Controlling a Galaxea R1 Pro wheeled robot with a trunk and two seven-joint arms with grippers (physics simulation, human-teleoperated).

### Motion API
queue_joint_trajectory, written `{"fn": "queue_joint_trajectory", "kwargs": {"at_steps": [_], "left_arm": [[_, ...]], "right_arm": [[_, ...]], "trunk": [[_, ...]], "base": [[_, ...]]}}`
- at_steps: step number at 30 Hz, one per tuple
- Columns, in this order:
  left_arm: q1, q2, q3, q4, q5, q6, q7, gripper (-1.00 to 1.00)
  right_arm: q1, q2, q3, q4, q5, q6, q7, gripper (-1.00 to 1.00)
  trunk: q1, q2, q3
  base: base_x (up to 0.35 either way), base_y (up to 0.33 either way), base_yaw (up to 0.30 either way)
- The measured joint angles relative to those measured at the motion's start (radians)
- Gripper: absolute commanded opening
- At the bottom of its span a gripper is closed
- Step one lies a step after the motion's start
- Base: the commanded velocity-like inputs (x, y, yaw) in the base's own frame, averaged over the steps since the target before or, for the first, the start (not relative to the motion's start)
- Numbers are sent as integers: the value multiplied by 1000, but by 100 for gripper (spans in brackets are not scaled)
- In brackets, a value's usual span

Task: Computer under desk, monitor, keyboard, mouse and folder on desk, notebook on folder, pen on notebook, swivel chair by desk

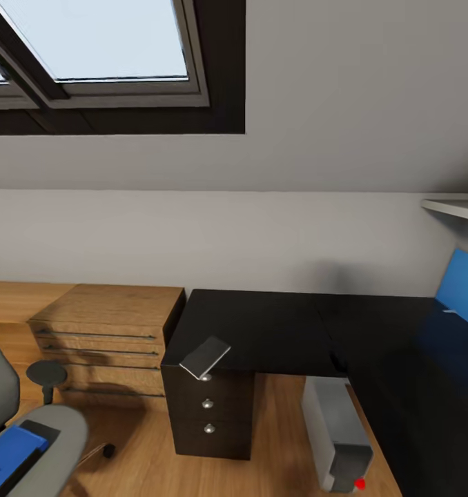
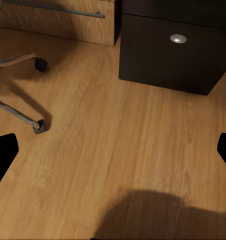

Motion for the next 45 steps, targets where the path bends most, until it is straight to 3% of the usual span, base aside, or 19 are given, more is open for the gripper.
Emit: {"fn": "queue_joint_trajectory", "kwargs": {"at_steps": [19,31,45], "left_arm": [[0,0,0,0,0,0,0,100],[0,0,0,0,0,0,0,100],[0,0,2,0,0,0,0,100]], "right_arm": [[0,2,0,0,-1,-1,1,100],[0,1,-1,0,-1,1,1,100],[0,1,0,0,0,2,1,100]], "trunk": [[0,0,11],[0,0,12],[0,0,12]], "base": [[22,0,-146],[12,0,-16],[165,0,0]]}}
